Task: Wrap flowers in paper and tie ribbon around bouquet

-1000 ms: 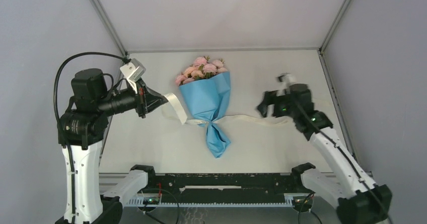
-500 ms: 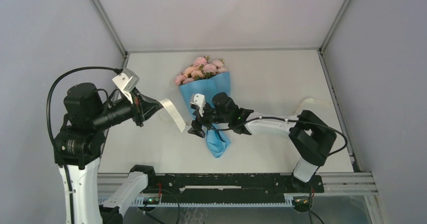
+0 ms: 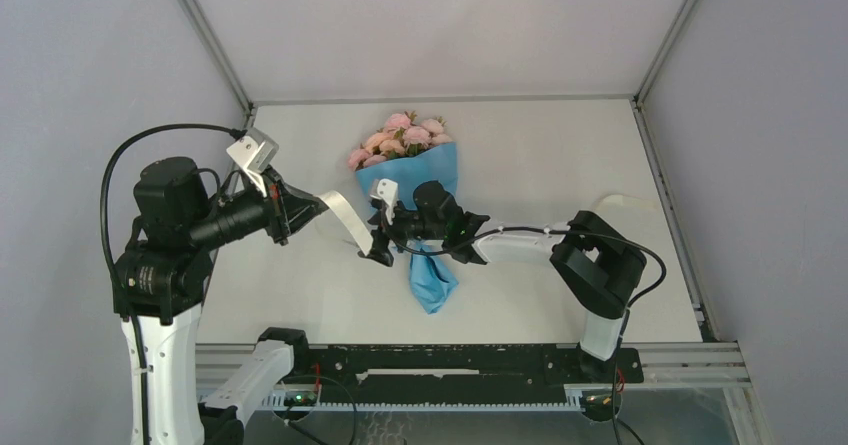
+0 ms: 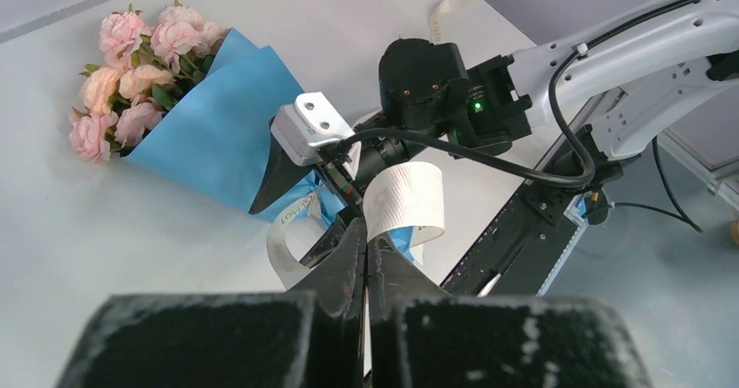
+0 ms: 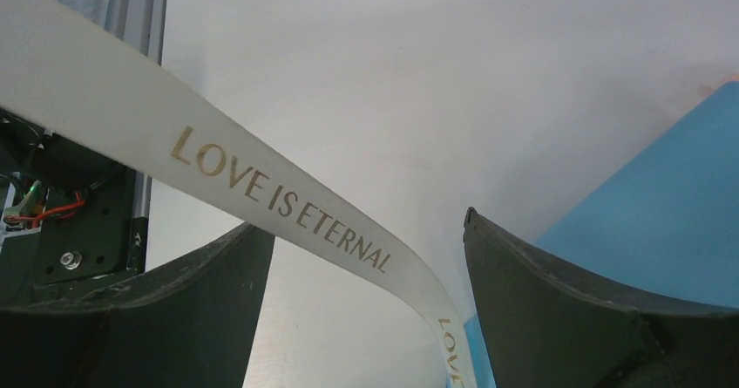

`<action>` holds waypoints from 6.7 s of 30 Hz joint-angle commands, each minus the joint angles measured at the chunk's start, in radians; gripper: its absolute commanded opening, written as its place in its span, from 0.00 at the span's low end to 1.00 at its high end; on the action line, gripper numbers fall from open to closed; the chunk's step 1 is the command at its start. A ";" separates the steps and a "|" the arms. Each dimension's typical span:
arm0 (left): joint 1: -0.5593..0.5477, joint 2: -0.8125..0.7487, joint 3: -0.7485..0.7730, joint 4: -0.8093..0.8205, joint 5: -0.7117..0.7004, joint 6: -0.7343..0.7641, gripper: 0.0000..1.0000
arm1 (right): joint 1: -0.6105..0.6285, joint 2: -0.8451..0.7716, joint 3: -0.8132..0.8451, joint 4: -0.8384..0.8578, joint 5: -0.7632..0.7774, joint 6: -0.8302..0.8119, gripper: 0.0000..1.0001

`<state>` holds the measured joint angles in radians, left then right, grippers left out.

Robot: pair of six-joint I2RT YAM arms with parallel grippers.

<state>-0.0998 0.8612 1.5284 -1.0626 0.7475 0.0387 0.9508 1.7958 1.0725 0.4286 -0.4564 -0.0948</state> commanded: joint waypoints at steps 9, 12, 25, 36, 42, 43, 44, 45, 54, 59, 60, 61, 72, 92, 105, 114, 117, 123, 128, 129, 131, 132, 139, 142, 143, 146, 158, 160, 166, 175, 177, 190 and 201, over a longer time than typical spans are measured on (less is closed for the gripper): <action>0.003 -0.010 0.007 0.036 0.141 0.006 0.00 | -0.031 0.023 0.077 0.034 0.037 0.174 0.11; -0.004 -0.032 -0.037 -0.146 0.265 0.301 0.18 | -0.062 -0.011 0.075 -0.022 0.055 0.233 0.00; -0.296 -0.151 -0.351 -0.312 -0.301 0.793 0.75 | -0.117 -0.148 0.020 -0.120 0.031 0.262 0.00; -0.269 0.089 -0.759 0.724 -0.070 0.015 0.78 | -0.134 -0.224 -0.025 -0.178 0.049 0.356 0.00; -0.173 0.222 -0.918 1.147 0.157 0.099 0.86 | -0.164 -0.253 -0.072 -0.136 -0.009 0.383 0.00; -0.163 0.237 -0.938 1.200 0.187 0.143 0.88 | -0.171 -0.257 -0.074 -0.139 -0.017 0.378 0.00; -0.162 0.251 -0.958 1.252 0.194 0.170 0.89 | -0.179 -0.259 -0.074 -0.141 -0.035 0.375 0.00; -0.163 0.266 -0.973 1.299 0.213 0.174 0.90 | -0.187 -0.258 -0.074 -0.143 -0.050 0.374 0.00; -0.172 0.412 -1.031 1.590 0.308 0.121 0.63 | -0.200 -0.231 -0.076 -0.112 -0.129 0.392 0.00; -0.181 0.448 -1.030 1.646 0.320 0.136 0.55 | -0.201 -0.220 -0.076 -0.092 -0.162 0.411 0.00; -0.189 0.450 -1.031 1.649 0.322 0.151 0.55 | -0.199 -0.217 -0.075 -0.091 -0.164 0.415 0.00; -0.196 0.456 -1.033 1.655 0.327 0.165 0.54 | -0.197 -0.216 -0.075 -0.090 -0.166 0.420 0.00; -0.221 0.431 -1.088 1.688 0.337 0.184 0.00 | -0.195 -0.223 -0.074 -0.136 -0.108 0.428 0.15; -0.222 0.294 -1.180 1.546 0.221 0.457 0.00 | -1.013 -0.302 -0.109 -0.965 0.535 0.409 0.83; -0.222 0.292 -1.180 1.537 0.230 0.464 0.00 | -1.134 0.000 0.056 -0.920 0.491 0.368 0.79; -0.223 0.291 -1.172 1.518 0.237 0.521 0.00 | -1.188 0.117 0.193 -0.948 0.352 0.320 0.07; -0.223 0.280 -1.174 1.519 0.234 0.573 0.00 | -1.174 0.056 0.211 -0.977 0.310 0.290 0.00; -0.222 0.270 -1.190 1.515 0.248 0.645 0.00 | -0.886 -0.320 0.179 -0.977 -0.008 0.233 0.00; -0.226 0.249 -1.206 1.503 0.256 0.686 0.00 | -0.447 -0.493 0.181 -0.668 -0.049 0.381 0.00; -0.227 0.242 -1.213 1.503 0.255 0.702 0.00 | -0.362 -0.477 0.187 -0.592 -0.032 0.417 0.00; -0.228 0.223 -1.228 1.503 0.259 0.726 0.00 | -0.272 -0.414 0.222 -0.483 0.030 0.491 0.00; -0.230 0.216 -1.233 1.502 0.259 0.728 0.00 | -0.237 -0.356 0.262 -0.453 0.070 0.517 0.00; -0.240 0.175 -1.234 1.442 0.262 0.744 0.00 | -0.091 0.016 0.656 -0.596 0.266 0.557 0.00; -0.241 0.166 -1.230 1.430 0.261 0.742 0.00 | -0.020 0.132 0.798 -0.683 0.307 0.535 0.00; -0.242 0.163 -1.232 1.430 0.260 0.742 0.00 | -0.006 0.157 0.818 -0.699 0.336 0.531 0.00; -0.242 0.154 -1.233 1.426 0.262 0.737 0.00 | -0.036 0.190 0.798 -0.689 0.337 0.591 0.00; -0.243 0.146 -1.217 1.441 0.242 0.631 0.00 | -0.183 -0.043 0.553 -0.678 -0.085 0.273 0.98; -0.242 0.141 -1.216 1.447 0.238 0.617 0.00 | -0.229 -0.145 0.418 -0.607 -0.215 0.207 0.98; -0.242 0.139 -1.213 1.428 0.252 0.612 0.00 | -0.273 -0.309 0.054 -0.489 -0.451 -0.146 0.94; -0.242 0.143 -1.199 1.388 0.265 0.655 0.00 | -0.161 -0.178 0.054 -0.373 -0.482 -0.371 0.94; -0.242 0.142 -1.192 1.373 0.266 0.656 0.00 | -0.153 -0.161 0.054 -0.347 -0.494 -0.365 0.92; -0.242 0.166 -1.162 1.359 0.258 0.624 0.00 | -0.119 -0.101 0.053 -0.318 -0.498 -0.258 0.25; -0.164 0.118 -0.940 0.647 0.047 1.461 0.74 | -0.173 -0.116 0.053 -0.381 -0.386 -0.096 0.00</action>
<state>-0.3309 0.9955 0.3943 0.0681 0.9337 0.9081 0.8078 1.7077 1.1172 0.0547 -0.9031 -0.2955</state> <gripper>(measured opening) 0.659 0.006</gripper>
